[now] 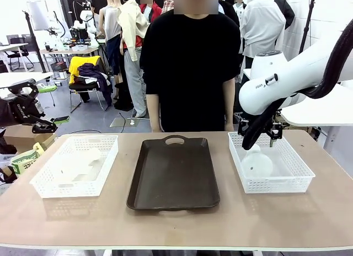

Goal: Prepare the laboratory tools.
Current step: Pick up the Big flask that the person points to.

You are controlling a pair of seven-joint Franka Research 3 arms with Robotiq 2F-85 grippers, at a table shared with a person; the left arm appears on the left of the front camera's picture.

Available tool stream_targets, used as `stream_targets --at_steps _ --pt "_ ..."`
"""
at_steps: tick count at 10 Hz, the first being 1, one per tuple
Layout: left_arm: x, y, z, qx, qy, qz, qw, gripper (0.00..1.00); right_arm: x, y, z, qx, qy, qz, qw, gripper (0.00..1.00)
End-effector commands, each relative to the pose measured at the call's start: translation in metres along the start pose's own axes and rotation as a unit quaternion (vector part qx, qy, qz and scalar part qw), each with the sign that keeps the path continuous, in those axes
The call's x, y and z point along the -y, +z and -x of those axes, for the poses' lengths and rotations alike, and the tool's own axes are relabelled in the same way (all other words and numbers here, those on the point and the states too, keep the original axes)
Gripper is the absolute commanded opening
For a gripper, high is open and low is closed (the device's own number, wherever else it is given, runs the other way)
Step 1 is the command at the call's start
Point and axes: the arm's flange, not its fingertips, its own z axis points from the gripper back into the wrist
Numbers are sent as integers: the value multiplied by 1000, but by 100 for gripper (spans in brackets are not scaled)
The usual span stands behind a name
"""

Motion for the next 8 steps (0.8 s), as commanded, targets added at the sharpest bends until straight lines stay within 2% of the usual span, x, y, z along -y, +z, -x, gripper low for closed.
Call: stream_targets --at_steps 1,2,8 --pt "2 2 2 -2 -3 6 1000 100 -6 -3 2 11 13 12 1000 76" --pt "2 2 2 -2 -3 6 1000 100 -8 -3 2 12 13 19 1000 73" --pt "2 2 2 -2 -3 6 1000 100 -11 -28 -6 32 15 -2 999 73"
